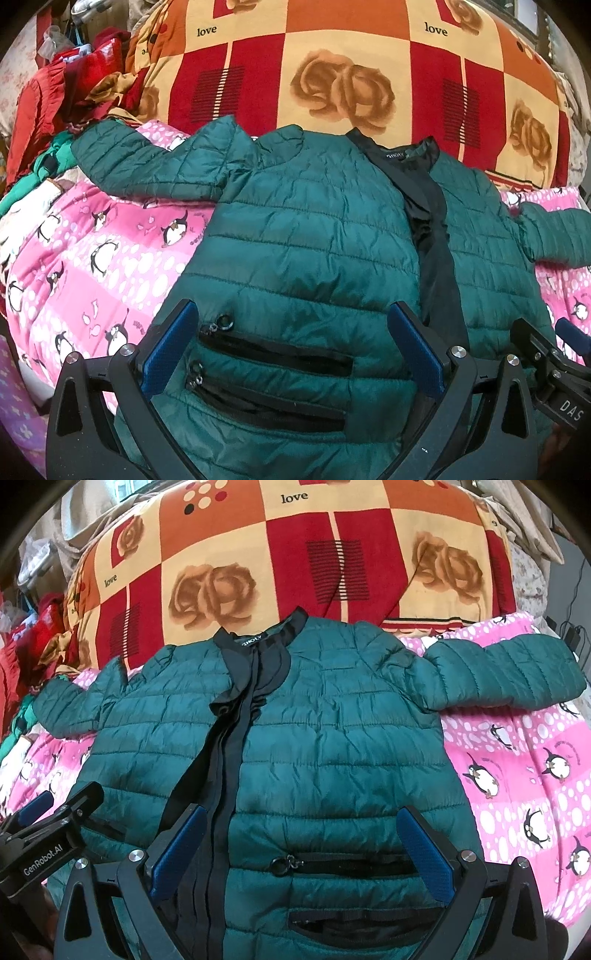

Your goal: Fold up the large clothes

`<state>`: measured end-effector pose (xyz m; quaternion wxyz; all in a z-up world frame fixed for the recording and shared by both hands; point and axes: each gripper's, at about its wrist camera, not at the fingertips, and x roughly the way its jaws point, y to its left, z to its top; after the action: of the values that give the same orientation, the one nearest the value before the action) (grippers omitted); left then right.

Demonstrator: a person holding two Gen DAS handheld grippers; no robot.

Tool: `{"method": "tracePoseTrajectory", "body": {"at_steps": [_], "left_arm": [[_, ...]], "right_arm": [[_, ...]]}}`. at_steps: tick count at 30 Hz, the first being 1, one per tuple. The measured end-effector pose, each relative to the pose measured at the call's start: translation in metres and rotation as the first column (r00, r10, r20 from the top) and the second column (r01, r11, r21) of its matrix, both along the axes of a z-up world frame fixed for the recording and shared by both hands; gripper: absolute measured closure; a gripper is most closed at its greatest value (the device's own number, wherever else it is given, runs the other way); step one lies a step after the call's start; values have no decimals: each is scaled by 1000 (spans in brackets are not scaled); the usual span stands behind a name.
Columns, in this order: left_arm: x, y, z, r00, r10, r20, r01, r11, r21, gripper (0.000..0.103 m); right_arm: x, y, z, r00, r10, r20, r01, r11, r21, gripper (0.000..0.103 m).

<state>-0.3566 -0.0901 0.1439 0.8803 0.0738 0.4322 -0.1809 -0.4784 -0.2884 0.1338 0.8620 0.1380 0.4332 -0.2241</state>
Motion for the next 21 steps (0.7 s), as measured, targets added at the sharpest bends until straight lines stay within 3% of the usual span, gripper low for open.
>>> {"method": "tracePoseTrajectory", "body": {"at_steps": [21], "left_arm": [[44, -7, 3, 999, 16, 38, -16, 1000, 9, 1]], "right_arm": [[43, -18, 9, 999, -9, 41, 9, 1000, 14, 0]]}}
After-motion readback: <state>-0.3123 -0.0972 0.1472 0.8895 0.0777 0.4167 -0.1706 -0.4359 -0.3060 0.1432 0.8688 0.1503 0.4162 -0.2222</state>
